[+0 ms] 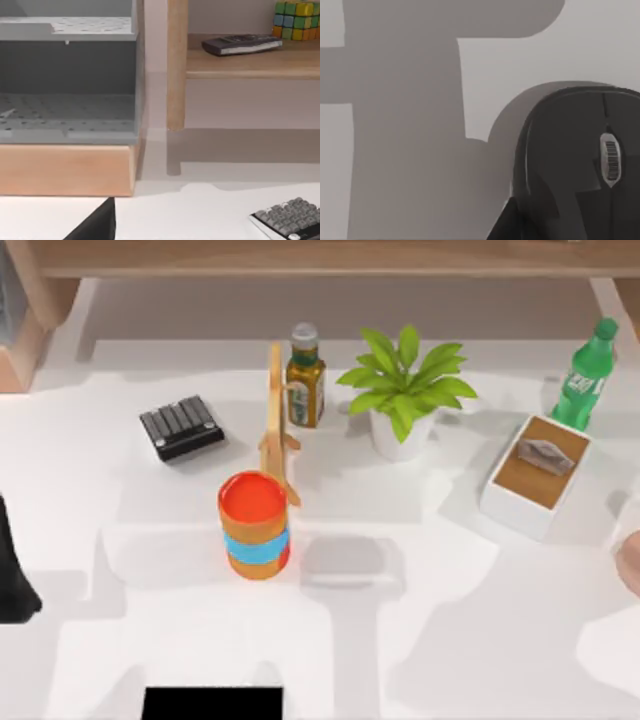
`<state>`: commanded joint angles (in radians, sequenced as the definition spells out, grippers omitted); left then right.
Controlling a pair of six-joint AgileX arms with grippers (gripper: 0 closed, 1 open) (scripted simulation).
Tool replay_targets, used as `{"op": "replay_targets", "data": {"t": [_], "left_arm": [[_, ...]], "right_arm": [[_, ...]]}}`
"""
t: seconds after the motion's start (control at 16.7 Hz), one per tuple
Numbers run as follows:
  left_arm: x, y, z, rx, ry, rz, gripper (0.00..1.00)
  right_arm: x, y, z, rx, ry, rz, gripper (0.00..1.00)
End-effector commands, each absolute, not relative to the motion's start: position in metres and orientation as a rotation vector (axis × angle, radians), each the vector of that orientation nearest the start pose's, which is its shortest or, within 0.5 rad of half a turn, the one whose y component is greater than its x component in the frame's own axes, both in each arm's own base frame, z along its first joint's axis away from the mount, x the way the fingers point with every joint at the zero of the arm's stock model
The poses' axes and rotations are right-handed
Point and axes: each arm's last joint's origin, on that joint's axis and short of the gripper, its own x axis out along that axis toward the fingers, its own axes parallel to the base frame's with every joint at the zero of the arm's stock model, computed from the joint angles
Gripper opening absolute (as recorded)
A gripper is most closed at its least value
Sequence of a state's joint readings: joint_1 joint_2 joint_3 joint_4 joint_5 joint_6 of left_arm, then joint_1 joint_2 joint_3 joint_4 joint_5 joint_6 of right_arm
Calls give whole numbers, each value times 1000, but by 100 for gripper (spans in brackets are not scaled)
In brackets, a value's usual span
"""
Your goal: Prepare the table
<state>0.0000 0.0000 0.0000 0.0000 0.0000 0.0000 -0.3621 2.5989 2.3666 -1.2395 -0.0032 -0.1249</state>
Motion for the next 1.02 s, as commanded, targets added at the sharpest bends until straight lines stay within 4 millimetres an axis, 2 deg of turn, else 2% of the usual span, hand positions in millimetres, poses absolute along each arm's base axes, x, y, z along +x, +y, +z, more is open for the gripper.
{"op": "replay_targets", "data": {"t": [0.54, 0.66, 0.78, 0.9, 1.02], "left_arm": [[106, -1, 160, 0, 0, 0, 100], [106, -1, 160, 0, 0, 0, 100], [106, -1, 160, 0, 0, 0, 100], [106, -1, 160, 0, 0, 0, 100], [106, -1, 160, 0, 0, 0, 100]], "right_arm": [[482, -177, 145, 168, 1459, -191, 0], [477, -177, 164, 186, 1443, -221, 0], [468, -171, 194, 212, 1417, -266, 0], [458, -156, 228, 240, 1380, -314, 0], [449, -132, 262, 267, 1336, -354, 0]]}}
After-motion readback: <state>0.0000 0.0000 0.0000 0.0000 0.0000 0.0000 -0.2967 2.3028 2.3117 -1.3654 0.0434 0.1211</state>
